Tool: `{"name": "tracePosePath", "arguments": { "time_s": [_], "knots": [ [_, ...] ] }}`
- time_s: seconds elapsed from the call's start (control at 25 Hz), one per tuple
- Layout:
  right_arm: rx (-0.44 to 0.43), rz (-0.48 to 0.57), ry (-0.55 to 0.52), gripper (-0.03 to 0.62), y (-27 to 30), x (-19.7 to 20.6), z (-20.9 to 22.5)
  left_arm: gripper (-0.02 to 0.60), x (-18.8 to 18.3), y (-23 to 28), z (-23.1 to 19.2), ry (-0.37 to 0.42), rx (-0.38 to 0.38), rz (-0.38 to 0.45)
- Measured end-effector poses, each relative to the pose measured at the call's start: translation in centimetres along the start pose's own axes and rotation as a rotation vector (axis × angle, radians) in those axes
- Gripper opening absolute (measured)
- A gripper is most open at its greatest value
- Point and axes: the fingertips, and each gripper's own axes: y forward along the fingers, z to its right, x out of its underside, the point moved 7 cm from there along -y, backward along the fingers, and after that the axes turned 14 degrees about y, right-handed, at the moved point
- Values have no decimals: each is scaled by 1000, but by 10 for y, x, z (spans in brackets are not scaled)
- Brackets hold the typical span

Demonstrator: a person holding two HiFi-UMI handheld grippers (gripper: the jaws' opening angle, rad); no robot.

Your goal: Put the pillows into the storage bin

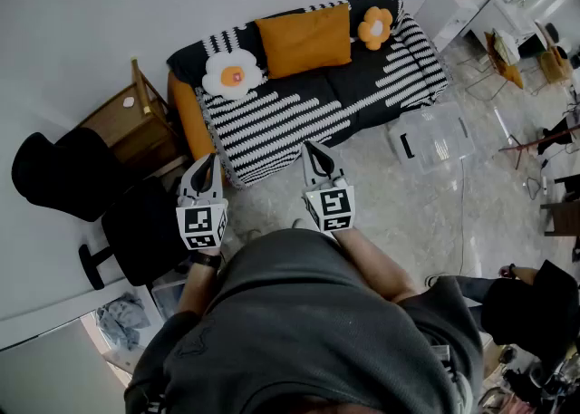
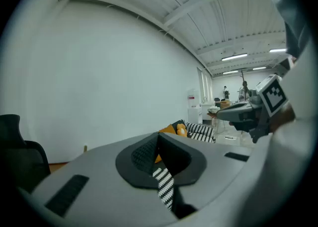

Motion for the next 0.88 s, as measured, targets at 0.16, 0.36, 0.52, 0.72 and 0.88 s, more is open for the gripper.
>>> {"name": "tracePosePath", "arguments": {
  "time_s": [0.16, 0.36, 0.52, 0.72, 0.88],
  "knots": [
    [-8, -2, -6, 0, 0, 1, 4, 3, 1, 2, 3, -1, -2, -6],
    [-19, -11, -14, 0, 2, 4, 8, 3, 3, 3, 6, -5, -12, -18],
    [-33, -21, -24, 1, 2, 7, 12, 3, 7, 4, 10, -7, -19, -28],
    [-52, -22, -22, 2, 4, 7, 21, 3, 5, 8, 10, -3, -27, -41],
    [-94, 11, -19, 154, 5, 0, 24, 3, 3, 9, 13, -6, -40, -46]
  ]
}}
